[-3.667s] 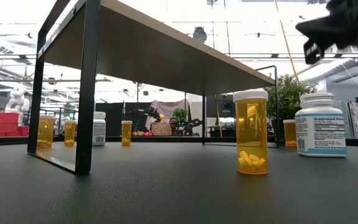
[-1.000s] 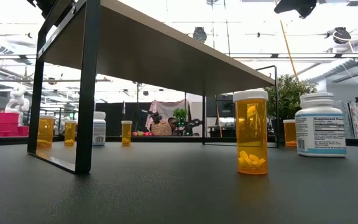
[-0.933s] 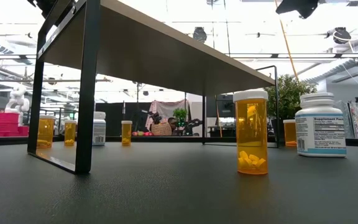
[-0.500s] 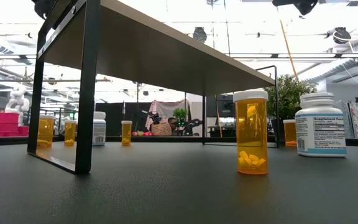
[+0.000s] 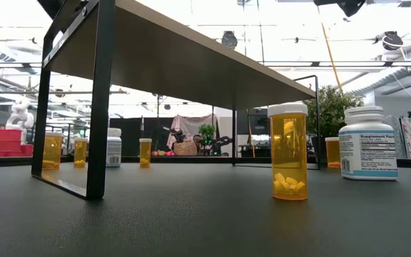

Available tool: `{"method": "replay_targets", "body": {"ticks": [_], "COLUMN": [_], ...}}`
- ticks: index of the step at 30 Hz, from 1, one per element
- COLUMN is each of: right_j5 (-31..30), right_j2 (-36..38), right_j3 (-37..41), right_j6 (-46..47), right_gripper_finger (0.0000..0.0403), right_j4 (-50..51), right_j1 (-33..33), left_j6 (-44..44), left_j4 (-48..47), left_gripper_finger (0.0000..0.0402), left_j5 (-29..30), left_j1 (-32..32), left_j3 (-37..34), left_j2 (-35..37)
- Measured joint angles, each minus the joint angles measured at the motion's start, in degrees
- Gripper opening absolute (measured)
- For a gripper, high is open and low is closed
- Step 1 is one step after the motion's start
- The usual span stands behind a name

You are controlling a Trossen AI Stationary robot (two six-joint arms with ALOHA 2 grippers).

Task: Pick and place medicine bottles onto shelf by color
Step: Put the white pill bottle on the shelf

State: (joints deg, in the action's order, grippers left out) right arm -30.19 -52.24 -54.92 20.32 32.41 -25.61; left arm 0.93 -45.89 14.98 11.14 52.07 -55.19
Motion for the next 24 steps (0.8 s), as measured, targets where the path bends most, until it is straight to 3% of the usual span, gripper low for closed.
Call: {"method": "replay_targets", "body": {"ticks": [5,10,24], "right_j5": [0.14,0.15,0.11], "right_j2": [-0.06,-0.07,-0.07], "right_j3": [1.66,1.97,1.97], "right_j6": [-2.17,-3.48,-4.93], "right_gripper_finger": [0.0000,0.0000,0.0000], "right_j4": [-4.94,-6.26,-6.10], "right_j1": [0.00,0.00,0.00], "left_j6": [1.47,3.16,3.31], "left_j4": [0.49,2.65,2.73], "left_gripper_finger": [0.0175,0.0207,0.0223], "left_j5": [0.04,0.09,0.41], "left_j1": [0.68,1.26,0.78], "left_j3": [0.00,0.00,0.00], "left_j2": [-2.64,-6.78,-10.39]}}
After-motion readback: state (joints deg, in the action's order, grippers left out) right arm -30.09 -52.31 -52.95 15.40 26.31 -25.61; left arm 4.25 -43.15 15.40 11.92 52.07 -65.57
